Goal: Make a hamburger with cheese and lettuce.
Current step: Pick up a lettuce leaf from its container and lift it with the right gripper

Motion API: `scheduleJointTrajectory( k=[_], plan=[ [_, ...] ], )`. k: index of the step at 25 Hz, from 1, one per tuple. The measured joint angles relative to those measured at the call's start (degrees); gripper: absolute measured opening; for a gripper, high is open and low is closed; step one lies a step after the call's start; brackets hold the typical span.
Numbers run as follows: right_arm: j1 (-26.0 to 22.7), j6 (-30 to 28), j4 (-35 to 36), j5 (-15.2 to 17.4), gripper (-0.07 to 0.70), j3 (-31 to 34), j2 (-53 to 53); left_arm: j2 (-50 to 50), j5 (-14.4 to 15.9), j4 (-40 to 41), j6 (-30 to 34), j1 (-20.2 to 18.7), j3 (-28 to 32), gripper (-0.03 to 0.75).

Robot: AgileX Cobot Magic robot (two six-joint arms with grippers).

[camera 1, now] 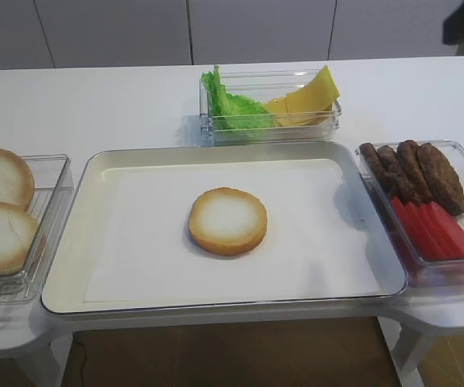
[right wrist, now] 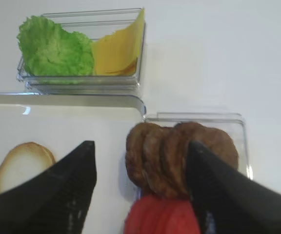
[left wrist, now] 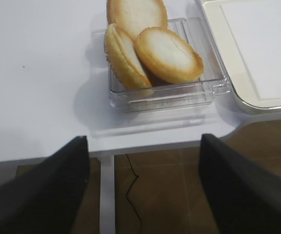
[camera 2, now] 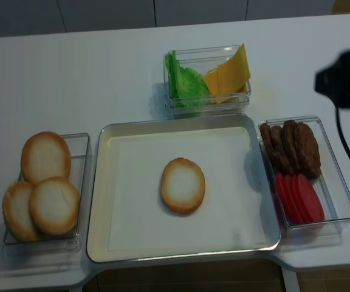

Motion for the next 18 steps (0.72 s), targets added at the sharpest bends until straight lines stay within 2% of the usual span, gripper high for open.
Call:
scheduleJointTrajectory(
  k=[11,18],
  plan=[
    [1.0,-10.4,15.3,3.2,0.44,-27.4,29.7,0.0,0.0,0.0,0.0,0.0,0.0,0.511],
    [5.6,-11.7,17.8,6.4,0.44,-45.5,46.9,0.0,0.0,0.0,0.0,0.0,0.0,0.511]
  ],
)
